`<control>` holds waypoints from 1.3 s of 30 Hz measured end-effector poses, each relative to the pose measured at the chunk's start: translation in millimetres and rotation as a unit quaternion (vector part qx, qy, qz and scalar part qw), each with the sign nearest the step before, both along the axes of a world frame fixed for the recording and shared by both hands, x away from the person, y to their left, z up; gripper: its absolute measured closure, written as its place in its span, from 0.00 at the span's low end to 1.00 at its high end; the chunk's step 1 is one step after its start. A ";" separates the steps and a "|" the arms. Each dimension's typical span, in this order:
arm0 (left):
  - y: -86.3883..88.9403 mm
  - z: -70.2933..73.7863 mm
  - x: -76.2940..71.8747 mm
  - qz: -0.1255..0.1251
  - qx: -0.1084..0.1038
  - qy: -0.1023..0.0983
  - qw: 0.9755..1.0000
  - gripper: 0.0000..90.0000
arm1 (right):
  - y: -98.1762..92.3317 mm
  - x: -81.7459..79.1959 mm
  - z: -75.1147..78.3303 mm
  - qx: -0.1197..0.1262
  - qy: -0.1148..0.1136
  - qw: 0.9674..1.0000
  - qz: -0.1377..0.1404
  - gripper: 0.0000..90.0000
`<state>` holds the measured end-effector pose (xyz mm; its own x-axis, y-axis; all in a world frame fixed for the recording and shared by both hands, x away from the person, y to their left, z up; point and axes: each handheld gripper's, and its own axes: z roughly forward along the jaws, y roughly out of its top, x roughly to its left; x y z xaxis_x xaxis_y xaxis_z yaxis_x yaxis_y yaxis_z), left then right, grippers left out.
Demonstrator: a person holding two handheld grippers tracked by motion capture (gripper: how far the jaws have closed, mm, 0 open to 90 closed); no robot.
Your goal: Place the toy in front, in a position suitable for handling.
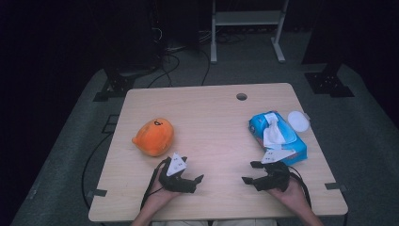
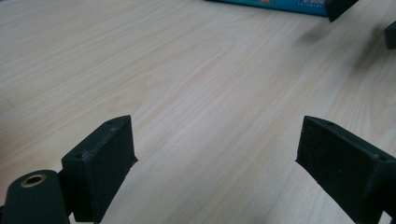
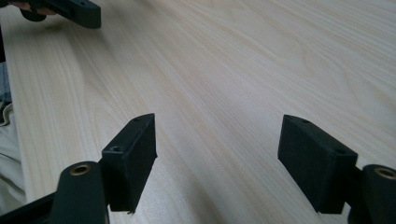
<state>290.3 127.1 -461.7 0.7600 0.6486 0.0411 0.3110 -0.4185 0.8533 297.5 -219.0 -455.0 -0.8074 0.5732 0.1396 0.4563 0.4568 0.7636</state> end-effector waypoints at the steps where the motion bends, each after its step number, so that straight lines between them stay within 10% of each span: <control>1: 0.2 1.0 0.5 0.000 -0.001 -0.002 1.000 0.12 | 0.3 0.8 -0.9 0.000 0.001 1.000 0.000 0.30; 13: 20.5 24.0 12.4 0.038 -0.033 -0.045 0.998 0.12 | 1.4 2.3 -3.8 -0.001 0.007 1.000 0.001 0.30; 30: 111.0 48.9 30.7 0.180 -0.096 -0.097 0.974 0.12 | 9.5 0.6 -6.1 -0.015 0.006 1.000 0.006 0.30; 39: 127.2 36.1 38.1 0.213 -0.098 -0.093 0.968 0.12 | 10.3 -3.1 -3.7 -0.015 0.000 1.000 0.008 0.30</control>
<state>328.4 254.3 -425.6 0.4126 0.9109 -0.0037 0.2532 -0.1108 0.9611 294.4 -208.7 -458.7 -0.8162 0.5646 0.1226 0.4492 0.4867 0.7492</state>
